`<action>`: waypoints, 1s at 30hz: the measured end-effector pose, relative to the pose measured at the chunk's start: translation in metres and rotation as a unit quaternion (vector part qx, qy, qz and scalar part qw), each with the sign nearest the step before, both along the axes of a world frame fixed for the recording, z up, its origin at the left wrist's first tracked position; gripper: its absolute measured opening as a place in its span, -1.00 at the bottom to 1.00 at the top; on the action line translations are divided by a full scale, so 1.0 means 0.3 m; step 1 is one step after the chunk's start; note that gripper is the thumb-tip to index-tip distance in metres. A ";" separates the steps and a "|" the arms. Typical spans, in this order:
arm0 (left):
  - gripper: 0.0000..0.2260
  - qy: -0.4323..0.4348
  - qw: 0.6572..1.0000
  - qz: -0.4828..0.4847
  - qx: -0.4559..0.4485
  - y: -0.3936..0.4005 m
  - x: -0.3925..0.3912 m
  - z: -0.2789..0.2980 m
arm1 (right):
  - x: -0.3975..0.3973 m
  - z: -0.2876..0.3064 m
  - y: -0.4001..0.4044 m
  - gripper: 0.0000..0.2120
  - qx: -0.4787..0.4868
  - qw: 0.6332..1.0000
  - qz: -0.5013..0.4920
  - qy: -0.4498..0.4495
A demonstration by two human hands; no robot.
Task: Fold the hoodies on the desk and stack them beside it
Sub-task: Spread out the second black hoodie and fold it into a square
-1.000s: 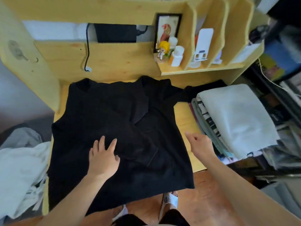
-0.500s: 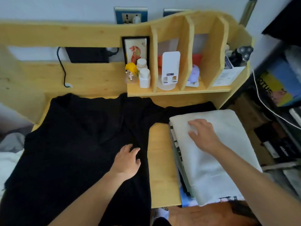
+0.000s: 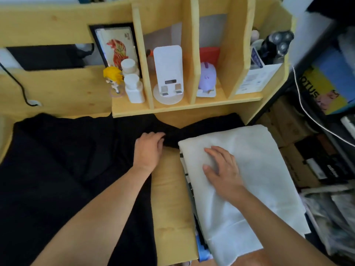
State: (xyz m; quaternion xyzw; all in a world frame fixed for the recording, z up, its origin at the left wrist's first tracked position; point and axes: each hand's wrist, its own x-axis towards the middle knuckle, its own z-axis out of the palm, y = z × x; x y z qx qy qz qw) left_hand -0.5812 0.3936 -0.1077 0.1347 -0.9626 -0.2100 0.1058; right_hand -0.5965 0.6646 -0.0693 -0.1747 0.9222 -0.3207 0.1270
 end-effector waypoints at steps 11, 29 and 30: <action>-0.42 -0.343 0.938 0.009 -0.046 -0.160 0.606 -0.086 | 0.356 0.088 -0.329 -0.71 -0.063 0.954 -0.044 -0.289; -0.33 -0.436 0.897 -0.053 0.047 -0.216 0.596 -0.066 | 0.240 -0.111 -0.655 -0.73 -0.164 0.923 -0.291 -0.193; -0.33 -0.437 0.896 -0.056 0.049 -0.219 0.594 -0.059 | 0.279 -0.067 -0.629 -0.71 -0.238 0.903 -0.287 -0.215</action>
